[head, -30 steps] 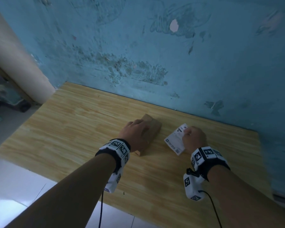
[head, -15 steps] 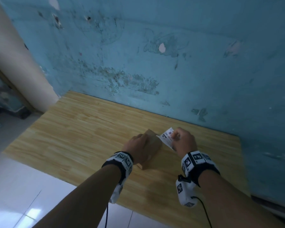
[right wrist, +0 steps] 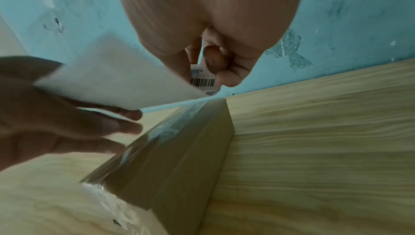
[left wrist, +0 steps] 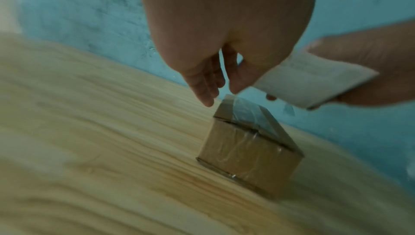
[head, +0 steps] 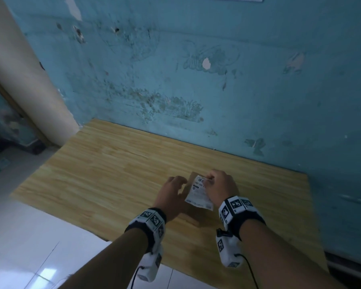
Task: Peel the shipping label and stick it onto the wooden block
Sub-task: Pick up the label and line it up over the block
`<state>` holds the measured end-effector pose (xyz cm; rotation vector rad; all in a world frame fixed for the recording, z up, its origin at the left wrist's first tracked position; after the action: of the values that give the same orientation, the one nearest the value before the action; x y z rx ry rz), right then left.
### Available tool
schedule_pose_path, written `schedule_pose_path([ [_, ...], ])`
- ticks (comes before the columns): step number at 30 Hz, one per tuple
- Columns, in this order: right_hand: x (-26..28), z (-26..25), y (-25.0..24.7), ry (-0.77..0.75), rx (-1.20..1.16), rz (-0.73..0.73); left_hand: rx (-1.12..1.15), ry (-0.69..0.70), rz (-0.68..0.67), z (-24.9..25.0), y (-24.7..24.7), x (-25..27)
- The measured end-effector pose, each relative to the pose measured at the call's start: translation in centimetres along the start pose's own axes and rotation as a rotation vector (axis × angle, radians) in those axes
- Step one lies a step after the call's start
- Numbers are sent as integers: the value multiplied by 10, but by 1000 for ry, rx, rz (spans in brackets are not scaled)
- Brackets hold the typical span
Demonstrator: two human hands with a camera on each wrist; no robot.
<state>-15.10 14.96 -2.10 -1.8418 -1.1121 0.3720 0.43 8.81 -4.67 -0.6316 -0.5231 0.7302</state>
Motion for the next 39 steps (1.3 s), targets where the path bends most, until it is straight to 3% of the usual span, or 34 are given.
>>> schedule_pose_path([
  [3,-3,-3,8,8,-10,-7,264,-114,64,-13,-5,3],
  [6,-7,-7,12,26,-10,12,358,-155,95,-12,-6,4],
  [13,-16,-6,17,55,-9,20,242,-165,-48,-3,10,1],
  [29,-31,8,36,36,-36,107,79,-48,-70,-1,23,0],
  [39,-38,29,45,155,-198,79,-3,13,-113,0,25,-4],
])
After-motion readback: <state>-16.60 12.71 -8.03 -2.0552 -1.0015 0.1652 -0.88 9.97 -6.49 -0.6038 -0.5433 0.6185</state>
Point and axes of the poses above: each hand's wrist, its own x-axis away from the middle knuckle, its own y-axis out of the palm, z = x × y, the point moved 4 cm from there along -x, towards the middle knuckle, and after that the axes turned 6 degrees about -z, right-handed, at the moved point
